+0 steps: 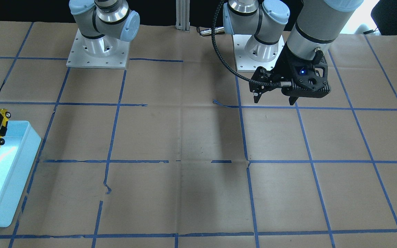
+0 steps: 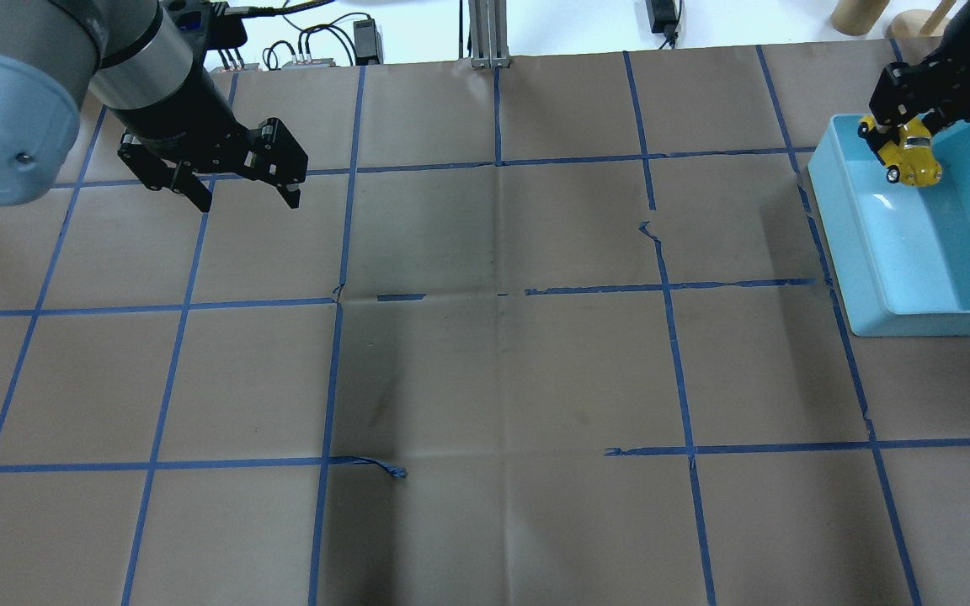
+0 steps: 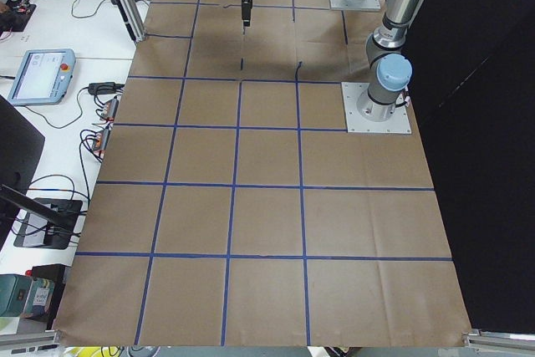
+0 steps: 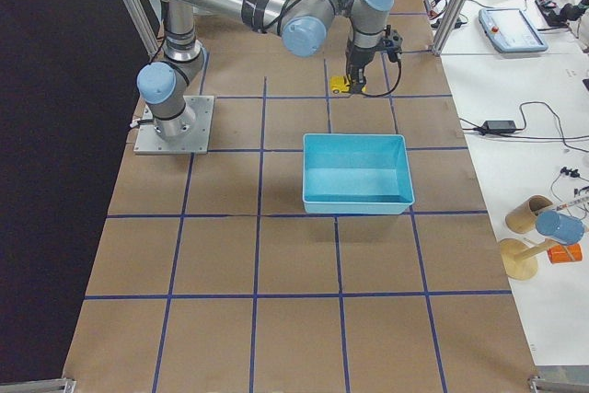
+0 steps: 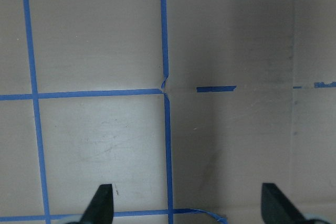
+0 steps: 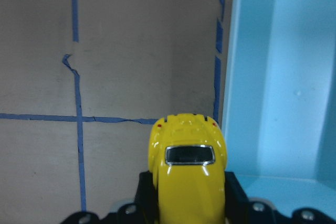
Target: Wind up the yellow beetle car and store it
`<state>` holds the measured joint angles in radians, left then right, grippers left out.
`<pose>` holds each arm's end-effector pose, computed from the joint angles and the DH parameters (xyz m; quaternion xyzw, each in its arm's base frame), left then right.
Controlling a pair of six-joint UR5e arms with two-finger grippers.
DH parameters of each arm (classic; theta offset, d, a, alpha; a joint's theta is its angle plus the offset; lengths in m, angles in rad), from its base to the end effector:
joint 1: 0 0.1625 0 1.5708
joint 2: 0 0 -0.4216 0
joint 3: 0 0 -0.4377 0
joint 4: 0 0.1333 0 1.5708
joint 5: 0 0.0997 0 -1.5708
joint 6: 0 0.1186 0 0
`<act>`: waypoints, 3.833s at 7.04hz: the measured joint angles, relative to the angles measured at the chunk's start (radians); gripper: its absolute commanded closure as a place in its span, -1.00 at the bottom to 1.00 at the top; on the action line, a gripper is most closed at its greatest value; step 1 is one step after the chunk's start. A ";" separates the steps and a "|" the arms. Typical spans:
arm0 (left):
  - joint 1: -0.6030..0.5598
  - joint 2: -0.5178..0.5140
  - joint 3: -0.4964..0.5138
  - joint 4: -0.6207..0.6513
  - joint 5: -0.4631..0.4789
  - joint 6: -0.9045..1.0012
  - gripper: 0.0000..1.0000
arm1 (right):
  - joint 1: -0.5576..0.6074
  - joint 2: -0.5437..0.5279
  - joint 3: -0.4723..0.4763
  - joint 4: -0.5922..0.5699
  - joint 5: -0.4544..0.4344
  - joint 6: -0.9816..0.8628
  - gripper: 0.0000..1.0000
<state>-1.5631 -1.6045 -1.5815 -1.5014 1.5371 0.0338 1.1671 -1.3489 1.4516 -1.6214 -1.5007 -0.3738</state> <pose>-0.1330 -0.5551 0.4484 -0.0133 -0.9997 0.0128 0.0166 -0.1139 -0.6272 0.4055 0.0158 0.9989 0.0108 0.0423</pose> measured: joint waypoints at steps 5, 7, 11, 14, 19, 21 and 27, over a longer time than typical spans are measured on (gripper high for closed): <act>0.001 0.000 0.001 0.001 0.000 0.000 -0.99 | -0.111 0.208 0.074 -0.401 -0.072 -0.040 0.54; 0.000 0.000 0.002 0.001 0.000 0.000 -0.99 | -0.141 0.253 0.091 -0.458 -0.068 -0.102 0.49; 0.000 0.000 0.003 0.001 0.000 0.000 -0.99 | -0.163 0.262 0.182 -0.544 -0.073 -0.126 0.12; 0.001 0.000 0.003 0.001 0.000 0.000 -0.99 | -0.166 0.283 0.226 -0.649 -0.072 -0.118 -1.00; 0.001 0.000 -0.001 0.001 0.000 0.001 -0.99 | -0.111 0.174 0.139 -0.486 -0.069 -0.004 -1.00; 0.002 0.000 0.000 0.001 0.000 0.001 -0.99 | -0.019 0.051 0.117 -0.355 -0.067 0.065 -1.00; 0.000 -0.009 0.013 0.001 0.000 0.002 -0.99 | 0.264 -0.160 0.136 -0.106 -0.069 0.274 -1.00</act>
<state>-1.5631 -1.6133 -1.5686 -1.5002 1.5370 0.0353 1.4307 -1.5088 1.5876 -1.7270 -1.5693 -0.0994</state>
